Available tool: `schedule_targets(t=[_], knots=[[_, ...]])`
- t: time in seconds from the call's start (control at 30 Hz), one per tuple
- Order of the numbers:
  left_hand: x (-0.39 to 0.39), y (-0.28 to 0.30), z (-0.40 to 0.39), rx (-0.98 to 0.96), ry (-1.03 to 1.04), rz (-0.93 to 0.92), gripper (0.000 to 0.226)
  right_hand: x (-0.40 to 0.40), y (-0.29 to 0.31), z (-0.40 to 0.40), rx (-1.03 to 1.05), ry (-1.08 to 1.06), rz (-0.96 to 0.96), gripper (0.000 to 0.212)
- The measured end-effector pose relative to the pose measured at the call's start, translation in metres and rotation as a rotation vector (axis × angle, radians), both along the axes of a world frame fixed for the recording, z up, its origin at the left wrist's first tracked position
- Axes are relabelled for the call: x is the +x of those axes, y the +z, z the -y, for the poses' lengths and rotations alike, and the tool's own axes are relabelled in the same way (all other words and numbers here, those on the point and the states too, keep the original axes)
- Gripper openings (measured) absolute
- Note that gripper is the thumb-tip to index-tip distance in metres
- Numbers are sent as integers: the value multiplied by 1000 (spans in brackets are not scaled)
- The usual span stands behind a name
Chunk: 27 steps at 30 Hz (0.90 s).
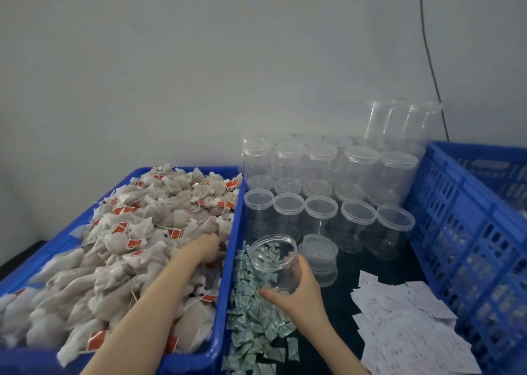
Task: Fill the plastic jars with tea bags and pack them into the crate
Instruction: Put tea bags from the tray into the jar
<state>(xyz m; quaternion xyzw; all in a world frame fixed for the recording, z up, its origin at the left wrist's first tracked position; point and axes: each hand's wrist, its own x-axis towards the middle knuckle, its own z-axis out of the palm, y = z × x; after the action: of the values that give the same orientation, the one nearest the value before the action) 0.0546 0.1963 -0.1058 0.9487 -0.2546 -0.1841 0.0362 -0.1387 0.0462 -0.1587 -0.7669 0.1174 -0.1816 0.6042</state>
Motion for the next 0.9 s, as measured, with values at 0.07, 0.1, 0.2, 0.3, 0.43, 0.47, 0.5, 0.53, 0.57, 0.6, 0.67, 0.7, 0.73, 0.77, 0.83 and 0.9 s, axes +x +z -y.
schedule_targets(t=[0.07,0.1,0.2,0.3,0.43,0.47,0.5,0.53,0.57,0.6,0.67,0.7,0.73,0.77,0.83,0.9], knots=[[0,-3,-1,-13,6,-3,27,3,-4,-2,5,4,-6,83],[0,-4,-1,-33,10,2,28,4,-5,-3,7,7,-10,83],[3,-5,-1,-68,6,9,28,7,-9,-6,16,14,-16,84],[5,-1,-3,-123,-14,5,32,9,-11,-10,14,14,-20,85],[0,-1,-3,-16,-76,109,36,10,-11,-15,16,21,-27,83],[-3,-3,-1,38,-88,143,32,11,-11,-16,15,22,-30,85],[-6,-6,1,70,-88,174,28,12,-10,-17,12,23,-31,85],[-8,-6,3,86,-82,200,26,13,-10,-18,12,23,-31,85],[-9,-6,4,92,-80,230,26,13,-9,-18,14,22,-32,86],[-9,-4,5,85,-78,261,26,14,-10,-19,15,21,-35,87],[-9,2,4,11,-40,321,27,15,-10,-19,11,22,-44,86],[-9,6,3,-56,1,356,25,16,-11,-19,8,24,-50,84],[-10,9,2,-134,43,397,22,17,-11,-19,7,26,-56,84],[-10,13,1,-216,79,435,21,17,-12,-19,9,27,-61,86],[-11,20,-1,-413,128,453,19,18,-13,-19,13,31,-63,89],[-13,28,-2,-664,162,406,15,20,-14,-19,20,36,-68,88]])
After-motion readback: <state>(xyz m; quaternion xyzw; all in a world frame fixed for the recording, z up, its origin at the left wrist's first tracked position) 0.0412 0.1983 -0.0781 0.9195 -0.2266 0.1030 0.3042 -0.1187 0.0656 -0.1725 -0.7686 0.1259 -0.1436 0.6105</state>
